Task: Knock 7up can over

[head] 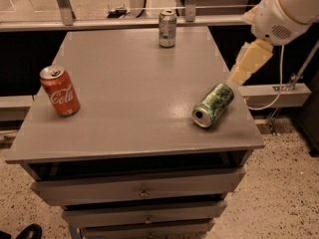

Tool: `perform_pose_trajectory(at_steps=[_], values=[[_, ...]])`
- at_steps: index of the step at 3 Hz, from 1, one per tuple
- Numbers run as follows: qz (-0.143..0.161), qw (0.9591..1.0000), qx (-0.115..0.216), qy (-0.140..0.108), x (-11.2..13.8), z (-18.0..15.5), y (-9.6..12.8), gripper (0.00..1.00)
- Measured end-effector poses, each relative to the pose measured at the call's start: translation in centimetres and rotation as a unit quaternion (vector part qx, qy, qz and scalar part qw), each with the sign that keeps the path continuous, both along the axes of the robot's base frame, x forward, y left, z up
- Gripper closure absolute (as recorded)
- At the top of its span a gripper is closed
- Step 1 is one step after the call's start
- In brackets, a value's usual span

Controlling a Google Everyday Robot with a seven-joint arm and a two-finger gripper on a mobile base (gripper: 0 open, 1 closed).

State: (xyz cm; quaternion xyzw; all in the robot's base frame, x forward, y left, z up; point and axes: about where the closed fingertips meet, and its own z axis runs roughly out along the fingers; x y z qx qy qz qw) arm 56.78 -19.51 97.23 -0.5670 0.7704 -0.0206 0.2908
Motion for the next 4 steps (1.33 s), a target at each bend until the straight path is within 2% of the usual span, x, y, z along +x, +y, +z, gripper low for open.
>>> perform_pose_trajectory(at_steps=[1, 2, 3, 4], values=[[-0.003, 0.9983, 0.048, -0.034, 5.1, 0.6, 1.2, 0.0], [-0.003, 0.9928, 0.111, -0.046, 10.2, 1.2, 3.3, 0.0], [-0.003, 0.9929, 0.11, -0.045, 10.1, 1.1, 3.3, 0.0], [-0.013, 0.9898, 0.132, -0.053, 11.4, 0.5, 3.8, 0.0]])
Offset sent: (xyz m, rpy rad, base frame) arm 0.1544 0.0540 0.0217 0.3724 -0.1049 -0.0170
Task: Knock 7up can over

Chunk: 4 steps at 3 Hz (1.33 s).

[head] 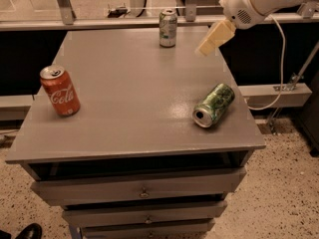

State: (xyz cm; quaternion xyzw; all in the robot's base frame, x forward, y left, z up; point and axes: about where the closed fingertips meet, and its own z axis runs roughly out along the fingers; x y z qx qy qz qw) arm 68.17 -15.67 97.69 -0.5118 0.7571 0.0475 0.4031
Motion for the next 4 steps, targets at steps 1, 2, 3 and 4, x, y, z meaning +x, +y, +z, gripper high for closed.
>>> perform_pose_trajectory(at_steps=[1, 2, 3, 4], values=[[-0.015, 0.9966, 0.08, -0.01, 5.8, -2.5, 3.4, 0.0], [-0.033, 0.989, 0.144, -0.009, 10.7, -4.7, 5.7, 0.0], [-0.042, 0.9829, 0.179, -0.005, 13.2, -5.9, 7.0, 0.0], [-0.043, 0.9778, 0.205, -0.004, 15.6, -6.8, 8.6, 0.0]])
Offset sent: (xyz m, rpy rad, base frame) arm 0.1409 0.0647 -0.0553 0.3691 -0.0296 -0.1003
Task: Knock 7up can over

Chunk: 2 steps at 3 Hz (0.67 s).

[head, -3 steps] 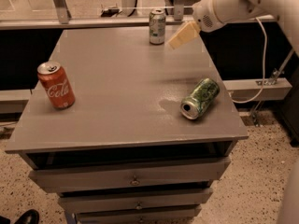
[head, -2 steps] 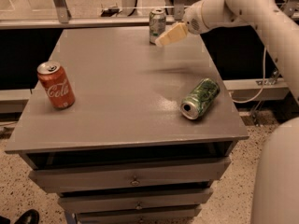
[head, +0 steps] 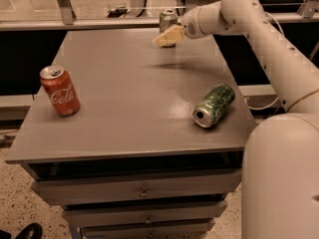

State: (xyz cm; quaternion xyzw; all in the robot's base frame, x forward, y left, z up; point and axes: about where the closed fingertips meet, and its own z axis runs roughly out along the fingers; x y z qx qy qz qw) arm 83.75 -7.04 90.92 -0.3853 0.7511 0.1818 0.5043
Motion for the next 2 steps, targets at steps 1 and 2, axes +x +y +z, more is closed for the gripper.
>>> perform_pose_trajectory(at_steps=[1, 2], values=[[-0.009, 0.9997, 0.015, -0.015, 3.3, -0.2, 1.6, 0.0], [-0.023, 0.9993, 0.014, -0.027, 5.2, -0.2, 2.0, 0.0]])
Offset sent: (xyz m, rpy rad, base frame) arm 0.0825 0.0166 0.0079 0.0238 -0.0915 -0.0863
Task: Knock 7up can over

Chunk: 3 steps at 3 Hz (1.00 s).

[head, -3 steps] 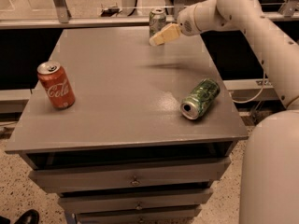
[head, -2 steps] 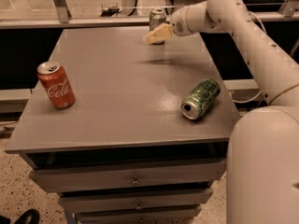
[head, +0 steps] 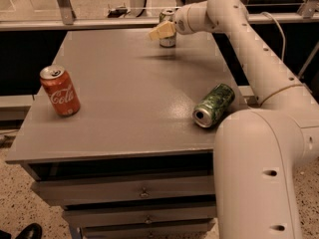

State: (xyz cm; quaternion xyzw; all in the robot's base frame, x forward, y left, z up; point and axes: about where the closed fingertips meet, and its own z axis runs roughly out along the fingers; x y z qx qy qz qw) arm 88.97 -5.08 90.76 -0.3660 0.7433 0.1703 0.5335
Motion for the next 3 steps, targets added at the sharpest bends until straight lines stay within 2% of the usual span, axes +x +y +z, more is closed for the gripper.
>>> perform_pose_trajectory(at_steps=[1, 2, 3], values=[[-0.016, 0.9998, 0.008, 0.006, 1.1, -0.4, -0.3, 0.15], [-0.026, 0.9992, 0.022, 0.021, 1.1, -0.6, -1.1, 0.46], [-0.028, 0.9988, 0.032, 0.026, 0.4, -0.2, -1.9, 0.69]])
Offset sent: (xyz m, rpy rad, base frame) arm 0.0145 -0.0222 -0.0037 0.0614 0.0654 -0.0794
